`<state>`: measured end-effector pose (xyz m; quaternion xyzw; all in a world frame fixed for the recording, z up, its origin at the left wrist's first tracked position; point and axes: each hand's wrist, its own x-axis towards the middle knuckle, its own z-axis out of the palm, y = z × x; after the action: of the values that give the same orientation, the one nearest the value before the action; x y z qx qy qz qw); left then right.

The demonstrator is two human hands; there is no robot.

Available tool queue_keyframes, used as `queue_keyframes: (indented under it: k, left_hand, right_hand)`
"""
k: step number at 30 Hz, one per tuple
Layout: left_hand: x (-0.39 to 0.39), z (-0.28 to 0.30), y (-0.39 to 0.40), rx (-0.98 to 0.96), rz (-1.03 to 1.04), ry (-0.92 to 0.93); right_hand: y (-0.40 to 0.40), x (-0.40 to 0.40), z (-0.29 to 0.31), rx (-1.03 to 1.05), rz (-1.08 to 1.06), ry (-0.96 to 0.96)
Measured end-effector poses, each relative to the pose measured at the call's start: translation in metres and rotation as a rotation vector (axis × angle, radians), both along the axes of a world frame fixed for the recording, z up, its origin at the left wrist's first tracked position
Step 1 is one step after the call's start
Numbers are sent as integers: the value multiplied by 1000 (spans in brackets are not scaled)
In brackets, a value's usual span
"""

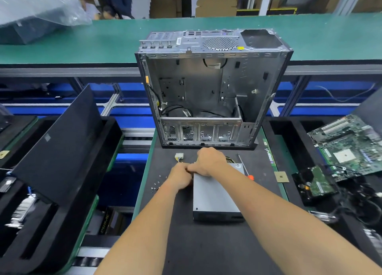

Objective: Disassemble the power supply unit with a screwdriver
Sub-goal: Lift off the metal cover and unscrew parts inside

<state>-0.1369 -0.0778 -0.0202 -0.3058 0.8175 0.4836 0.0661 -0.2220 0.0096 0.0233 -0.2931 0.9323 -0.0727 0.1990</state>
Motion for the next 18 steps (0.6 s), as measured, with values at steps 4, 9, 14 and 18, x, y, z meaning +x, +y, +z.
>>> queue_keyframes:
  k: [4, 9, 14, 18]
  left_hand:
    - [1, -2, 3, -109, -22, 17]
    - [1, -1, 8, -96, 7, 40]
    - [3, 1, 10, 42, 71, 98]
    - [6, 11, 13, 296, 216, 98]
  right_hand:
    - [-3, -1, 2, -2, -18, -12]
    - [-7, -4, 9, 29, -4, 35]
    - [-2, -5, 6, 32, 26, -12]
    - [4, -7, 5, 13, 74, -86]
